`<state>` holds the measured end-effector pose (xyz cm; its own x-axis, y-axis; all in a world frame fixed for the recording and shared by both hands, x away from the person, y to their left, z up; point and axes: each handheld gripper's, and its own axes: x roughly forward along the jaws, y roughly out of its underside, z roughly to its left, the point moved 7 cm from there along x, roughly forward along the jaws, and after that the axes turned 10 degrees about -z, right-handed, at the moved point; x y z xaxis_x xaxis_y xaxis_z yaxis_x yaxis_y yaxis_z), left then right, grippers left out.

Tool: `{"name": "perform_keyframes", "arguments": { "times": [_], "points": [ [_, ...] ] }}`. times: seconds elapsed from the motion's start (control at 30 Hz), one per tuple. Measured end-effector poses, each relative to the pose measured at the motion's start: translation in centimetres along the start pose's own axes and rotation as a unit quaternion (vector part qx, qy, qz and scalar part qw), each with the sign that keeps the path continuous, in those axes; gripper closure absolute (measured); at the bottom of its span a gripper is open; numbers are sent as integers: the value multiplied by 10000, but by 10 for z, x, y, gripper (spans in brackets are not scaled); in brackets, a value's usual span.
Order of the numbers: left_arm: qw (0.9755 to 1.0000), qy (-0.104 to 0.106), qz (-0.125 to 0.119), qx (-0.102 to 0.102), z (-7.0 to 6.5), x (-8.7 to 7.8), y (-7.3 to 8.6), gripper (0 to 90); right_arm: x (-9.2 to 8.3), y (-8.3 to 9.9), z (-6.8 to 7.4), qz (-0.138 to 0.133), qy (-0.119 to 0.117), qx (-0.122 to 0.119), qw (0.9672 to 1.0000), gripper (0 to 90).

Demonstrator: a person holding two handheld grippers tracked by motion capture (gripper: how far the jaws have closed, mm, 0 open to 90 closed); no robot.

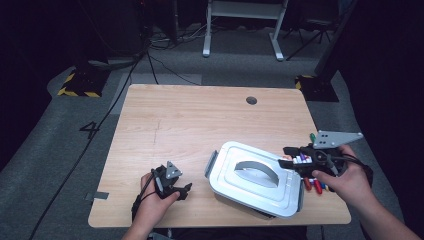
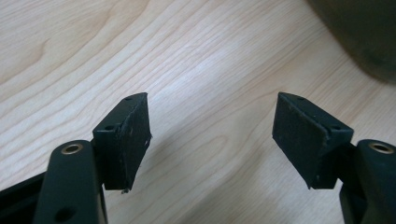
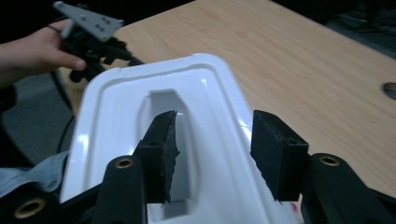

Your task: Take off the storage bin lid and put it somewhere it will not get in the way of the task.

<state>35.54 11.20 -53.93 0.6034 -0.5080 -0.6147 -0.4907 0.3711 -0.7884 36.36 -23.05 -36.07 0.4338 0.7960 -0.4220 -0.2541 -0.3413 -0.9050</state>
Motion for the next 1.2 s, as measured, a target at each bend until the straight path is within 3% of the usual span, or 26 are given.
{"name": "perform_keyframes", "arguments": {
  "times": [0.07, 0.23, 0.4, 0.47, 0.57, 0.83, 1.0, 1.2],
  "points": [
    [10000, -40, 10, -52, 2, -1, 3, 286, 9, 0, 10, 139, -205, -58, 9997, 514],
    [9999, -124, 41, -113, 8, -2, 10, 282, 35, 12, 23, 660, -464, -261, 9964, 526],
    [9996, -258, 21, -125, 16, -2, 16, 269, 47, 18, 25, 1070, -487, -445, 9921, 666],
    [9995, -282, -4, -139, 17, -1, 16, 261, 47, 16, 24, 1181, -501, -423, 9908, 670],
    [9993, -289, -187, -144, 18, 2, 16, 231, 47, 12, 24, 1164, -508, -478, 9908, 671],
    [9993, -283, -201, -159, 18, 3, 16, 223, 41, -17, 17, 853, -611, -399, 9937, 672],
    [9993, -282, -210, -153, 19, 3, 16, 223, 40, -39, -1, 605, -408, -454, 9963, 672],
    [9992, -284, -212, -156, 19, 3, 16, 223, 49, -57, -32, 377, -136, -336, 9986, 672]
  ]
}}
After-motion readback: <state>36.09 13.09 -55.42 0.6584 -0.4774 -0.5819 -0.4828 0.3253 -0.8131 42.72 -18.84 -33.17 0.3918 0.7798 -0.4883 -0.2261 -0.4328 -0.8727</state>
